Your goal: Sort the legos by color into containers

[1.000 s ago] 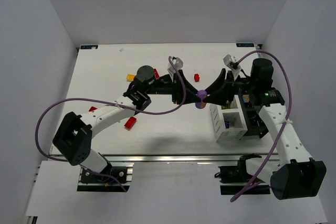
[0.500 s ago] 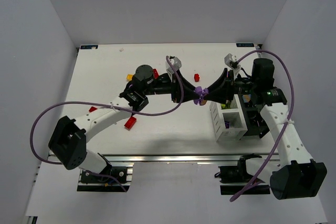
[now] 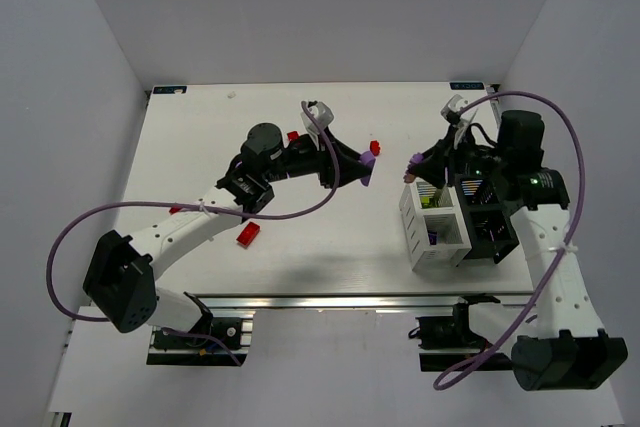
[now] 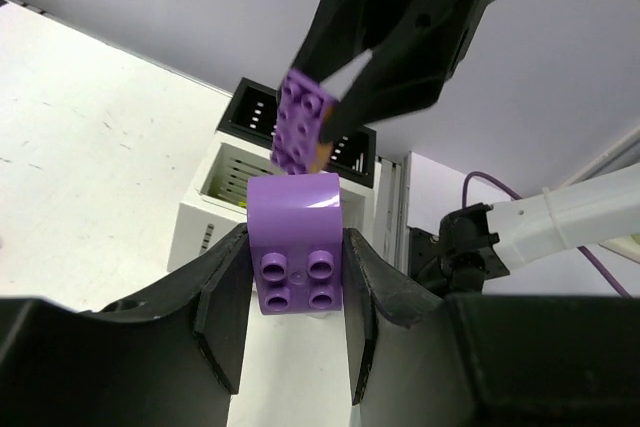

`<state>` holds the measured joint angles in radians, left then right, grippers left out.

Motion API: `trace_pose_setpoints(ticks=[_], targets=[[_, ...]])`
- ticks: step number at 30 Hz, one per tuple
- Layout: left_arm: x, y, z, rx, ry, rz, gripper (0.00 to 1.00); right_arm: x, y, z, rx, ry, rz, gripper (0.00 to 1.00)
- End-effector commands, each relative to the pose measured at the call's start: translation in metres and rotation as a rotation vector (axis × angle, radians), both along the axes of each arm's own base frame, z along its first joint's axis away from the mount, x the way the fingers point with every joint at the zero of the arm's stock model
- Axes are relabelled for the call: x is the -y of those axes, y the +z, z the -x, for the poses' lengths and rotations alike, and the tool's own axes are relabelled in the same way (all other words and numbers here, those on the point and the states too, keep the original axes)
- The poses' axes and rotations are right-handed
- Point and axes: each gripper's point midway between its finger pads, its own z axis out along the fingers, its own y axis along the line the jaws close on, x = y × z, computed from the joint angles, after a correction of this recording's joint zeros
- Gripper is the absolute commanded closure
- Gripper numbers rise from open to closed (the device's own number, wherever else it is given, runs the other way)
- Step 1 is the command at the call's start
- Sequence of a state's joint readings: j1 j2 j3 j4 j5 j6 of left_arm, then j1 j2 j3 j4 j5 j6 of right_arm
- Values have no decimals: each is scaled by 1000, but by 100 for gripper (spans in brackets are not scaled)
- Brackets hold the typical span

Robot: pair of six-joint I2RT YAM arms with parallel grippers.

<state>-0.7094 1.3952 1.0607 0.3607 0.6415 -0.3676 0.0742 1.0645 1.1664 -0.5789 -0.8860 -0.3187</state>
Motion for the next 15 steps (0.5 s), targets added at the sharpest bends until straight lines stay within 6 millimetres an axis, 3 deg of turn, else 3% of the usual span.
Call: trace_pose_setpoints(ticks=[1, 7, 10, 12, 15], targets=[[-1, 4, 12, -14, -18, 20, 100, 44, 1, -3, 87, -209, 225, 100], [6, 11, 21, -17, -75, 75, 100, 70, -38, 16, 29, -274, 374, 100], [19, 8, 33, -28, -166, 91, 100, 74, -54, 26, -13, -271, 407, 100], [38, -1, 45, -55, -240, 76, 100, 76, -67, 30, -46, -272, 424, 99], [56, -7, 57, -50, -305, 77, 100, 82, -83, 29, -79, -290, 453, 98]])
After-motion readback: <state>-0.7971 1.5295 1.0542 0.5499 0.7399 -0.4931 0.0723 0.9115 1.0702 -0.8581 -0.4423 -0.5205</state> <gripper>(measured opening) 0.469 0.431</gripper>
